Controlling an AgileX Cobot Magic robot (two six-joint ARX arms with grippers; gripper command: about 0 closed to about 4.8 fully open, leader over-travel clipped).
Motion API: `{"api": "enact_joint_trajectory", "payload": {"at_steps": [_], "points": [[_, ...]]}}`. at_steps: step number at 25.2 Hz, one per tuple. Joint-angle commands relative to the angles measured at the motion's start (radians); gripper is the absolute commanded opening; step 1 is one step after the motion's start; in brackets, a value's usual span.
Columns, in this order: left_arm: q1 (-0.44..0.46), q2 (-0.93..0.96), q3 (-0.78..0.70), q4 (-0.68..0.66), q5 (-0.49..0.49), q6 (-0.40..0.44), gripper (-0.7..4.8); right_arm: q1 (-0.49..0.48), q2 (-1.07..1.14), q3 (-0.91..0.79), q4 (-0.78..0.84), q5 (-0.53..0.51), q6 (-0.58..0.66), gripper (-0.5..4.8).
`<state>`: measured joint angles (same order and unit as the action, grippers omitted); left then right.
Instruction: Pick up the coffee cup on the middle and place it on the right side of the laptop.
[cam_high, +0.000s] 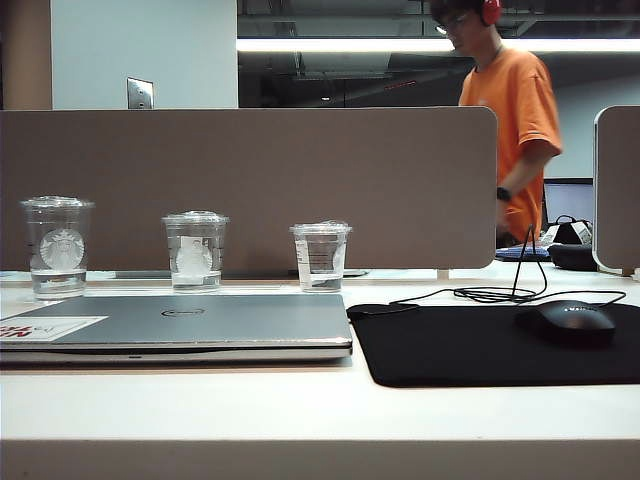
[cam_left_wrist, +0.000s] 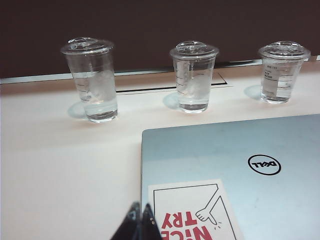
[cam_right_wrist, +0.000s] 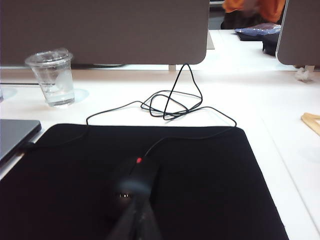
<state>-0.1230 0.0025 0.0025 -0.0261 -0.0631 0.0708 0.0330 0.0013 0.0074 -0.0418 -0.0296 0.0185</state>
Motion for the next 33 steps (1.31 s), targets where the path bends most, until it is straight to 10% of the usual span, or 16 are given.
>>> {"api": "enact_joint_trajectory", "payload": {"at_steps": [1, 12, 17, 29, 33], "points": [[0.000, 0.000, 0.004, 0.006, 0.008, 0.000, -0.06, 0.000, -0.002, -0.006, 0.056, 0.002, 0.006, -0.01], [0.000, 0.000, 0.018, 0.069, 0.041, -0.033, -0.06, 0.000, -0.002, -0.004, 0.079, 0.008, 0.008, -0.01], [0.000, 0.031, 0.247, 0.034, -0.013, -0.066, -0.06, 0.000, 0.006, 0.088, 0.251, 0.027, 0.198, -0.03], [-0.002, 0.613, 0.647, 0.099, 0.114, -0.024, -0.02, 0.002, 0.459, 0.588, 0.233, 0.000, 0.179, -0.02], [-0.001, 0.804, 0.714, 0.126, 0.116, -0.018, 2.27, 0.002, 0.663, 0.740, 0.228, -0.026, 0.116, -0.02]]}}
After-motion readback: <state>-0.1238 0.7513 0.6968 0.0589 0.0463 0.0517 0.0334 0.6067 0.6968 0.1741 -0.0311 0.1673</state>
